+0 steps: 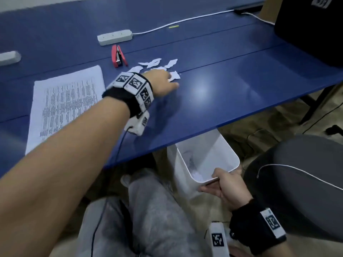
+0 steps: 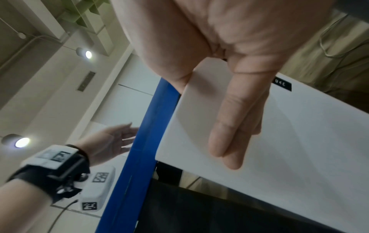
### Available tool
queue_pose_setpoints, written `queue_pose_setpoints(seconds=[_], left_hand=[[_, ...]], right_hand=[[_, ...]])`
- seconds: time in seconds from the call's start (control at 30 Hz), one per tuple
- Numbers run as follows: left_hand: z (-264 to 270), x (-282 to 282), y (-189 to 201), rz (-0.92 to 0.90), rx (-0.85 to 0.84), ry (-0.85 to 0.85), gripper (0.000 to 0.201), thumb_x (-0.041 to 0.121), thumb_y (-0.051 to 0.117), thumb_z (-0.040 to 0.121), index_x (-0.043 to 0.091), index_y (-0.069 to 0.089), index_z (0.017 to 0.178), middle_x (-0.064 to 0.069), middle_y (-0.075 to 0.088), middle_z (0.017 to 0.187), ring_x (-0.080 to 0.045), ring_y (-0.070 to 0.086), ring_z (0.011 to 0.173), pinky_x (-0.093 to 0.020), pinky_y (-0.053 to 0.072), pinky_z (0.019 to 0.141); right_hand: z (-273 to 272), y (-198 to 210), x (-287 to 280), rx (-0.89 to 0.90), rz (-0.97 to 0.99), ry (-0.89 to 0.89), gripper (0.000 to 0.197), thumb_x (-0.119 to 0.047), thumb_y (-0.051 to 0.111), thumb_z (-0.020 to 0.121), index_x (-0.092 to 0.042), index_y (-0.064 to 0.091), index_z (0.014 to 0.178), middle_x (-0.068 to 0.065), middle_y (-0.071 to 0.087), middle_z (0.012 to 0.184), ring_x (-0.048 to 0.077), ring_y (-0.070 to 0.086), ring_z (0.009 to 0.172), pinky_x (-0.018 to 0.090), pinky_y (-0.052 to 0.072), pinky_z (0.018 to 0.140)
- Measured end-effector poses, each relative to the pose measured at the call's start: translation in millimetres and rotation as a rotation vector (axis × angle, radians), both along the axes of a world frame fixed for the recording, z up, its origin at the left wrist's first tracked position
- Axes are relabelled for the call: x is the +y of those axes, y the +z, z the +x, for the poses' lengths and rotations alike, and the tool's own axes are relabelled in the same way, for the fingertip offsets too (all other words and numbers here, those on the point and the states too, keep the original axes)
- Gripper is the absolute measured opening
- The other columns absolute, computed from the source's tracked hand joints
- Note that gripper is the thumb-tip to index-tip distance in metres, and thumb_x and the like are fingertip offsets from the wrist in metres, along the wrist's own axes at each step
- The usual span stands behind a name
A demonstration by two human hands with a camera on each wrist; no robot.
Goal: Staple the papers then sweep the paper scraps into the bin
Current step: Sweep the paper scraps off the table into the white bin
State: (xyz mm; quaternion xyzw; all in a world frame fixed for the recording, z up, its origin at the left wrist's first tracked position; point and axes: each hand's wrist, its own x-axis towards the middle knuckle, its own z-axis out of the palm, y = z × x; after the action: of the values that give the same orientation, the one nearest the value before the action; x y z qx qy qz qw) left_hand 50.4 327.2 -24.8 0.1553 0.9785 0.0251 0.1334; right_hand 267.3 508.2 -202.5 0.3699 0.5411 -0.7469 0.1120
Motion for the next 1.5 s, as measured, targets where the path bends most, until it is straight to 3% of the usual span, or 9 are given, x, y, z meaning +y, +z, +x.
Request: queue_pose_setpoints(seconds=[0.3,0.47,0.63,0.77,1.0,1.2,1.3,1.43,1.5], left_hand=[[-83,-9,-22,-0.097,-0.079,0.107,0.054,0.035,0.027,0.103,0.008,0.033,0.149,-0.018,0.028,0.158,-0.031,0.024,0.148,-0.042,0.02,0.118],[-65,5,-25,-0.144,-0.131,0.03,0.065,0.053,0.021,0.099,0.013,0.044,0.144,-0.013,0.041,0.152,-0.029,0.035,0.142,-0.039,0.023,0.117],[-72,22,2,-0.237,-0.035,-0.049,0.055,0.042,0.029,0.1,0.005,0.059,0.127,-0.015,0.057,0.135,-0.034,0.049,0.127,-0.04,0.036,0.106],[-104,35,11,-0.213,-0.032,-0.029,0.045,0.016,0.034,0.101,-0.004,0.048,0.138,-0.022,0.044,0.148,-0.039,0.042,0.136,-0.045,0.035,0.11],[-83,54,-31,-0.218,-0.129,-0.196,0.045,0.012,0.026,0.103,0.003,0.032,0.147,-0.023,0.021,0.157,-0.041,0.02,0.146,-0.05,0.028,0.115],[-50,45,-30,0.047,-0.26,-0.16,0.058,0.045,0.019,0.103,0.017,0.027,0.153,0.003,0.008,0.165,-0.015,0.004,0.154,-0.035,0.004,0.123],[-81,14,-29,0.0,-0.117,0.043,0.058,0.038,0.023,0.102,0.009,0.026,0.152,-0.012,0.012,0.164,-0.026,0.008,0.153,-0.042,0.011,0.121],[-107,-25,-32,-0.309,-0.093,0.186,0.054,0.028,0.028,0.101,0.005,0.032,0.149,-0.022,0.021,0.159,-0.04,0.016,0.148,-0.049,0.016,0.12],[-101,-30,-31,-0.295,-0.14,0.169,0.047,0.022,0.028,0.101,0.008,0.038,0.145,-0.024,0.026,0.155,-0.043,0.019,0.146,-0.052,0.02,0.118]], right_hand=[[-19,-2,-4,-0.063,0.054,0.022,0.032,0.011,0.049,0.095,-0.017,0.037,0.105,0.03,0.056,0.082,0.039,0.067,0.047,0.045,0.066,0.049],[-27,2,-4,-0.071,0.044,0.03,0.049,0.011,0.047,0.092,-0.01,0.034,0.134,0.039,0.057,0.099,0.042,0.068,0.052,0.042,0.065,0.048],[-33,4,3,-0.066,0.044,0.037,0.053,0.012,0.047,0.09,-0.004,0.038,0.14,0.032,0.059,0.078,0.043,0.068,0.049,0.047,0.068,0.056],[-40,1,10,-0.058,0.033,0.042,0.056,0.012,0.047,0.09,-0.007,0.039,0.143,0.038,0.062,0.104,0.045,0.069,0.051,0.046,0.065,0.056],[-45,-4,20,-0.06,0.013,-0.007,0.058,0.011,0.047,0.091,-0.007,0.037,0.144,0.044,0.059,0.125,0.047,0.07,0.053,0.051,0.066,0.061],[-52,-2,22,-0.03,0.054,0.019,0.045,0.011,0.047,0.094,-0.012,0.038,0.13,0.039,0.06,0.102,0.045,0.068,0.058,0.054,0.064,0.068],[-55,-9,22,-0.043,0.058,0.016,0.055,0.011,0.048,0.09,-0.004,0.041,0.143,0.052,0.06,0.113,0.048,0.069,0.059,0.049,0.065,0.061],[-54,-14,22,-0.037,0.054,0.022,0.051,0.011,0.048,0.09,0.003,0.044,0.14,0.038,0.063,0.077,0.049,0.071,0.053,0.045,0.065,0.057],[-55,-11,19,-0.027,0.037,0.023,0.048,0.01,0.048,0.091,-0.001,0.044,0.138,0.048,0.065,0.084,0.05,0.073,0.056,0.044,0.065,0.056]])
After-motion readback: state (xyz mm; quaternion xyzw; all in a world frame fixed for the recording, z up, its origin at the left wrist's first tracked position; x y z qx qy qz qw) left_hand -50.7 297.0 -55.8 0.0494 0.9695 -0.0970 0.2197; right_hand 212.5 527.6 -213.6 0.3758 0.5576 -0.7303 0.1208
